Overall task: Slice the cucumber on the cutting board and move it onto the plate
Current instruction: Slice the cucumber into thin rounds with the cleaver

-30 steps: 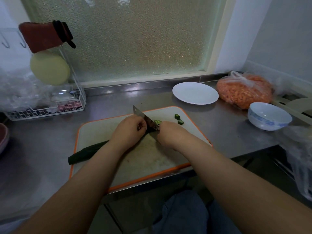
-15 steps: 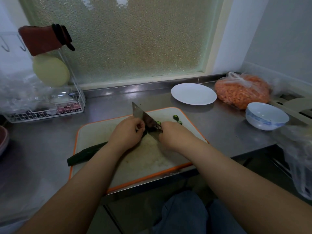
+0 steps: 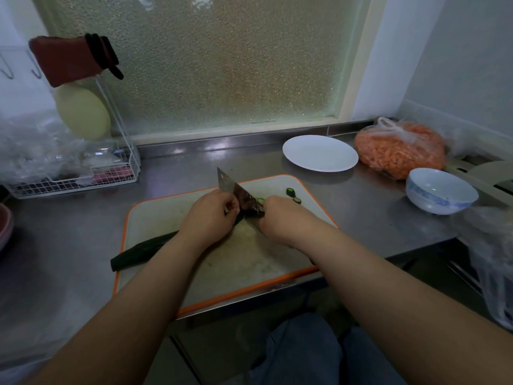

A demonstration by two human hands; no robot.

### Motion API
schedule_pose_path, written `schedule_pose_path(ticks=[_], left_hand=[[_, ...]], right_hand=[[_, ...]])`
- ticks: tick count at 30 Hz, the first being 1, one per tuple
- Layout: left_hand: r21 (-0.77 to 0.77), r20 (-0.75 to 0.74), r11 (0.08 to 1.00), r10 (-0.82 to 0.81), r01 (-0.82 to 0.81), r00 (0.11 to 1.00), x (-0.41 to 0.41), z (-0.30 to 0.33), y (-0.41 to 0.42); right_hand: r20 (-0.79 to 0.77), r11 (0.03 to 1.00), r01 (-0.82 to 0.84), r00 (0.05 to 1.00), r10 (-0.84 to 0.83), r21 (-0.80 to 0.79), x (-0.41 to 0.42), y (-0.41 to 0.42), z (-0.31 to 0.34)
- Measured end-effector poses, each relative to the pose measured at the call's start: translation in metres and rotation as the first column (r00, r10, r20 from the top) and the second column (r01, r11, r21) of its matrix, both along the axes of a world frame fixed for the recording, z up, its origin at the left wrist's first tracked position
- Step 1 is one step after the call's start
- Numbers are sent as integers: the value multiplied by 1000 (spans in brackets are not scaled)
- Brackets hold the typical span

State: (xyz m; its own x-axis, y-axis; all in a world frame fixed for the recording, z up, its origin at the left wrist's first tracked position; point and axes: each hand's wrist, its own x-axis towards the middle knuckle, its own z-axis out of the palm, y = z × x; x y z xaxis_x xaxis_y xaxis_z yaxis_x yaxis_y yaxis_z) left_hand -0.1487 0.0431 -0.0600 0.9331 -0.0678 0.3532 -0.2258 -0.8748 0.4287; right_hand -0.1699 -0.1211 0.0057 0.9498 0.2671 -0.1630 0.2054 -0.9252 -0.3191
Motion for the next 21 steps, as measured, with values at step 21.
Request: schedule_pose_path(ticks=[21], left_hand=[[30,28,999,-24,23,999,-5,1,1]], right_hand=[[1,999,4,1000,-4,-37,-2,-2,-5]])
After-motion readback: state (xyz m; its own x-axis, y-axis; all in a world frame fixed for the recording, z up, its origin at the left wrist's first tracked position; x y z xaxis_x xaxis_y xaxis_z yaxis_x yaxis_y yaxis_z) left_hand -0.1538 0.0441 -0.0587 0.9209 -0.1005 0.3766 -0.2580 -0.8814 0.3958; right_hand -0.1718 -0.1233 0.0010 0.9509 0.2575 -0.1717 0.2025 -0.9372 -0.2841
